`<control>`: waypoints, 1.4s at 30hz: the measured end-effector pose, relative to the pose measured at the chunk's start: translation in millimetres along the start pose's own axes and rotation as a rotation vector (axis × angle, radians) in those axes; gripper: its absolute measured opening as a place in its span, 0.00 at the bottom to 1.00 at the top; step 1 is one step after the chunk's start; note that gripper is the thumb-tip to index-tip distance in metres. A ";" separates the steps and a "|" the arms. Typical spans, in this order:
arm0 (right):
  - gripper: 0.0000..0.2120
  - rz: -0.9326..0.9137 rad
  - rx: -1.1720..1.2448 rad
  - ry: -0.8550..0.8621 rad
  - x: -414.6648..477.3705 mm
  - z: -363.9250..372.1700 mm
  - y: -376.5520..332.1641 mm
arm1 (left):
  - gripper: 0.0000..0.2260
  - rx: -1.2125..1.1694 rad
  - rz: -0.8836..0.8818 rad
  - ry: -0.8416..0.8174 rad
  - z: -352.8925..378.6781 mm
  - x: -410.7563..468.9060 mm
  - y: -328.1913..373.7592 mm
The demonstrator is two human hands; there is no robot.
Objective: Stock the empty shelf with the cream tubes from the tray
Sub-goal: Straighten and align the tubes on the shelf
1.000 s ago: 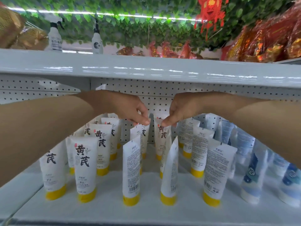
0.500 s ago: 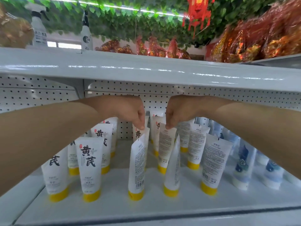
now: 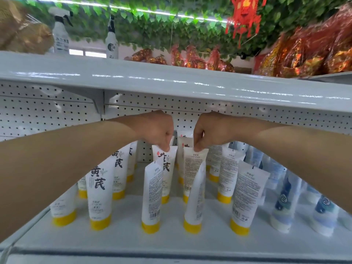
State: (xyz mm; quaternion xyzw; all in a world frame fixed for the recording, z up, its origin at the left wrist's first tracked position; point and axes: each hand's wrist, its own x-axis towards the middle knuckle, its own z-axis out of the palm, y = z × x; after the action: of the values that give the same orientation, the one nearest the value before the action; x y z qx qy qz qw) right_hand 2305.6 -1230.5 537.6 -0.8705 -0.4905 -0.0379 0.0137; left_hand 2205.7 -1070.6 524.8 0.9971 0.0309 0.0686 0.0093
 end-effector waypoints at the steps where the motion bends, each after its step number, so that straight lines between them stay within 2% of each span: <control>1: 0.08 0.002 0.011 -0.005 0.0 0.0 0.5 | 0.06 0.002 0.004 0.005 0.2 0.2 -0.4; 6: 0.08 0.012 0.061 0.012 4.0 3.9 -0.2 | 0.08 0.023 0.020 0.025 0.7 1.9 -1.4; 11: 0.05 0.025 0.225 -0.027 10.1 9.4 -3.6 | 0.08 0.043 0.028 0.003 -1.2 1.5 -6.7; 14: 0.02 0.039 0.194 -0.063 12.0 9.0 -8.3 | 0.08 0.036 0.032 0.008 -1.2 0.2 -8.6; 18: 0.09 0.044 0.141 -0.124 6.9 3.2 -8.2 | 0.10 0.033 0.041 0.019 -1.1 -1.1 -9.8; 23: 0.06 0.019 0.112 -0.042 6.6 4.7 -4.8 | 0.11 0.034 0.039 0.011 -0.7 0.0 -10.5; 27: 0.08 0.034 0.079 0.005 4.5 4.6 -4.3 | 0.10 0.029 0.033 -0.005 -1.2 2.0 -8.0; 32: 0.09 0.070 0.049 0.002 1.2 1.9 -3.0 | 0.10 0.026 0.028 -0.029 -1.8 4.7 -6.3; 42: 0.06 0.046 0.041 -0.011 -1.3 -0.1 -3.9 | 0.07 -0.016 0.031 -0.036 -0.6 5.5 -8.8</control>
State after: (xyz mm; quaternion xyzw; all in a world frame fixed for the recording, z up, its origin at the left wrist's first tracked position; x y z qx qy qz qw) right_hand 2301.6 -1229.7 537.5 -0.8813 -0.4710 -0.0227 0.0299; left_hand 2210.5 -1061.5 526.0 0.9984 0.0147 0.0511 0.0170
